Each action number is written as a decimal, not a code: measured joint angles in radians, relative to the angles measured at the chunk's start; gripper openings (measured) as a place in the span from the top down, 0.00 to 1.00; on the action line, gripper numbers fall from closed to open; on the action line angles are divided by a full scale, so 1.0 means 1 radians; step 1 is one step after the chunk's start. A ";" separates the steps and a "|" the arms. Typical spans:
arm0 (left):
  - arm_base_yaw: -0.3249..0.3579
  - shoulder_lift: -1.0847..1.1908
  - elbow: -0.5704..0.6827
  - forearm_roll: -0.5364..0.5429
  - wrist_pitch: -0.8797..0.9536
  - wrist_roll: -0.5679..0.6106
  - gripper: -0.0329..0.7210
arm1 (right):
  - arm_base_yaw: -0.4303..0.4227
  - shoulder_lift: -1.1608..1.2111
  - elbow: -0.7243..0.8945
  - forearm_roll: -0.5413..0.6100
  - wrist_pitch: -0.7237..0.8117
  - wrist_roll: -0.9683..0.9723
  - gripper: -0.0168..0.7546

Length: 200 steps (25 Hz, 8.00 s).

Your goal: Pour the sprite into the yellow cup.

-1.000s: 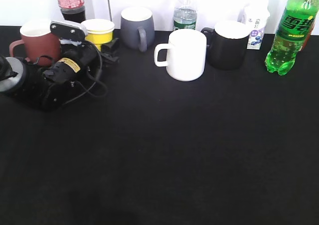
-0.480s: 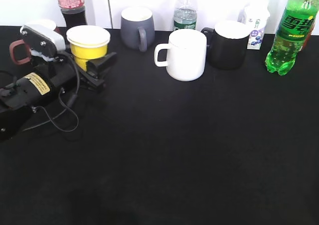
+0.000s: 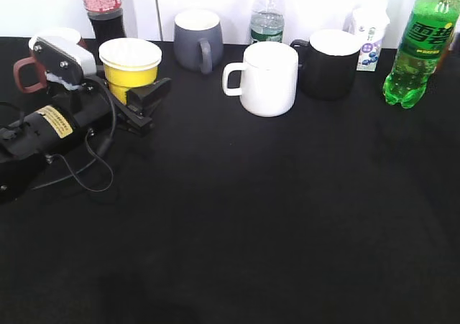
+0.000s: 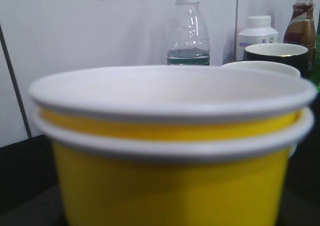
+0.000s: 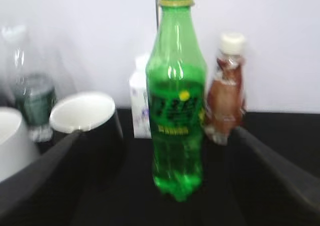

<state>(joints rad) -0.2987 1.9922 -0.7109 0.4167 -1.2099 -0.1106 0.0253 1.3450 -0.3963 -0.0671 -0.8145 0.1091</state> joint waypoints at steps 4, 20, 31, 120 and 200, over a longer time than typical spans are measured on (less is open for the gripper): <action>0.000 0.000 0.000 0.000 0.000 0.000 0.32 | 0.000 0.314 -0.074 0.048 -0.163 0.000 0.12; 0.000 0.000 0.000 0.001 0.000 0.000 0.32 | 0.000 0.753 -0.526 0.067 -0.185 -0.004 0.14; -0.011 0.000 0.000 0.144 0.000 -0.007 0.32 | 0.000 0.546 -0.339 0.009 -0.229 -0.109 0.38; 0.064 0.088 -0.132 -0.185 0.011 0.079 0.32 | 0.458 0.390 -0.213 0.317 -0.229 -0.343 0.38; 0.017 -1.442 -0.072 -0.447 2.408 -0.010 0.20 | -0.024 -0.759 -0.428 0.096 1.822 -0.089 0.30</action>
<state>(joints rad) -0.2819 0.5498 -0.7831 -0.0303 1.1977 -0.1209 0.0015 0.5856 -0.8245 0.0292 1.0073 0.0197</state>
